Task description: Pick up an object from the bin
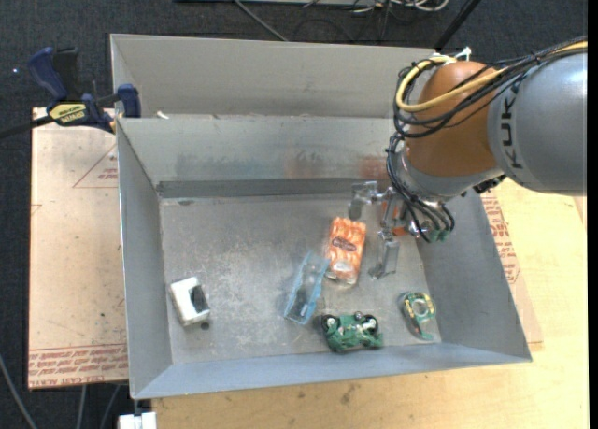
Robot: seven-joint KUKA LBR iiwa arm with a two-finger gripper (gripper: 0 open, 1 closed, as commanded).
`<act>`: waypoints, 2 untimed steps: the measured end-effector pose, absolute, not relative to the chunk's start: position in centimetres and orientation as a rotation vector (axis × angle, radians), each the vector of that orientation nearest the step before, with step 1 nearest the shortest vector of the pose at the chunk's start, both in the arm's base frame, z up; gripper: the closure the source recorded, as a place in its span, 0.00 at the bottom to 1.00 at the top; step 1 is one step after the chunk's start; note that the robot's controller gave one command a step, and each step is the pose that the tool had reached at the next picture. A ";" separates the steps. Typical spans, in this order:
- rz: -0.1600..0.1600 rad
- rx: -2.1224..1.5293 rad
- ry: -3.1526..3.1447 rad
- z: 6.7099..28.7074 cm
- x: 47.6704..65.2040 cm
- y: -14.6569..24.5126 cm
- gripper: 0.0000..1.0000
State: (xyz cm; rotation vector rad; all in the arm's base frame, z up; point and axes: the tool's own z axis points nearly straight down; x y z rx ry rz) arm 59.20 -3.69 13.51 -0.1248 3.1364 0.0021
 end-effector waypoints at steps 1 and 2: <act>0.001 -0.369 3.118 10.8 56.5 -0.3 0.00; 0.005 -0.902 3.006 10.4 58.3 -0.3 0.00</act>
Offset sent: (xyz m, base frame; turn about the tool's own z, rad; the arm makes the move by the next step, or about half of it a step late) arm 0.0185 0.0064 -0.0316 -0.7044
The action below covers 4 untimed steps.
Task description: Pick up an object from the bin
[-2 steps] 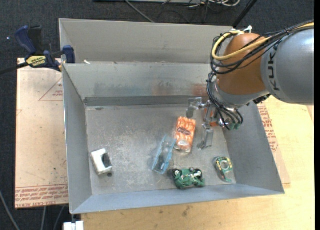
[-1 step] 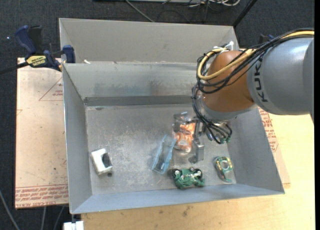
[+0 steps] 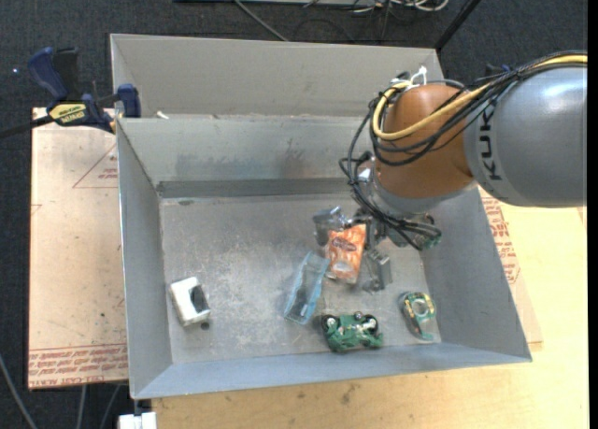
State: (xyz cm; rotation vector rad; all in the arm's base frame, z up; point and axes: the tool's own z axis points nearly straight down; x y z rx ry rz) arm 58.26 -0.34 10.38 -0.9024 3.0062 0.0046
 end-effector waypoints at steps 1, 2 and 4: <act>0.001 -1.108 2.937 12.7 57.9 -1.7 0.00; 0.002 -0.811 3.032 16.6 59.1 -3.5 0.00; 0.005 -1.220 2.893 12.2 57.7 1.9 0.00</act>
Offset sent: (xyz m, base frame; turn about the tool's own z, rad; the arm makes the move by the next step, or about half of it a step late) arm 0.0242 -0.0543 0.1061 -0.0402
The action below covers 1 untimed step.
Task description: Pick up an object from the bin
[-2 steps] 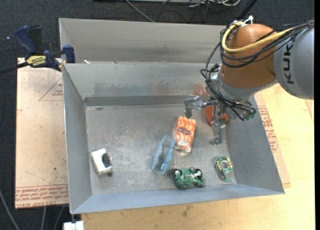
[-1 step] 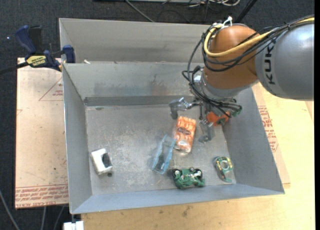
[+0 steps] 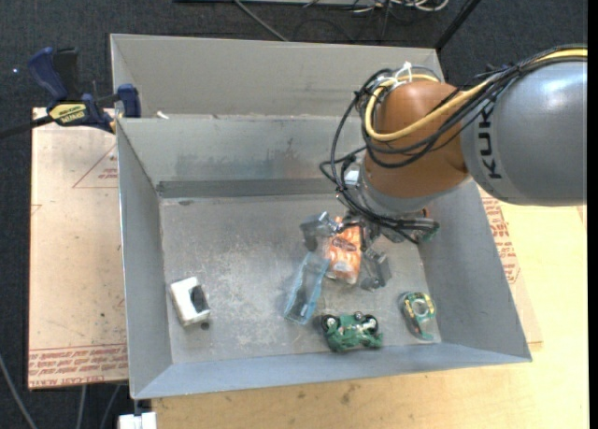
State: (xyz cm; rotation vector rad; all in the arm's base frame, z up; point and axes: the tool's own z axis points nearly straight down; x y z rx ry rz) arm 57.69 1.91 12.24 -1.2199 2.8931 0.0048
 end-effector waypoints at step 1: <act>0.003 -1.210 2.897 12.5 57.4 -1.7 0.00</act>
Offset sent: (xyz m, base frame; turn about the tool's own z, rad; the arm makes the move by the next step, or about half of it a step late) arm 0.0576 -0.0438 -0.0481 0.1227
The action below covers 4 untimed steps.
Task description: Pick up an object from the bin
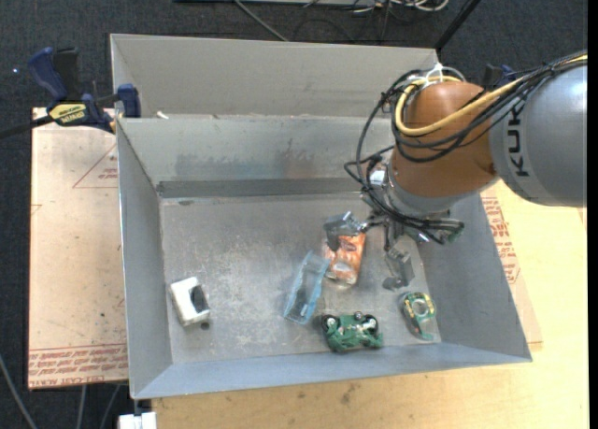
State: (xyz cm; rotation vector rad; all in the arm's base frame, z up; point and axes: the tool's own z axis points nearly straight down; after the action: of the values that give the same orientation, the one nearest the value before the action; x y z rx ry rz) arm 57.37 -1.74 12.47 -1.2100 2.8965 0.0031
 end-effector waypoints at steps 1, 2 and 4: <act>0.000 -1.037 2.959 7.7 63.7 -2.4 1.00; 0.001 -1.036 2.960 7.7 63.7 -2.4 1.00; 0.000 -1.106 2.937 12.4 59.3 -0.4 1.00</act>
Offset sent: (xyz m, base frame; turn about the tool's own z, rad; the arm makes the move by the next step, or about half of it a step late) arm 0.0000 0.0000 0.0000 0.0000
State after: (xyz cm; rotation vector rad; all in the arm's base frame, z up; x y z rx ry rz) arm 59.28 -0.43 12.42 -1.1058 2.9371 0.0003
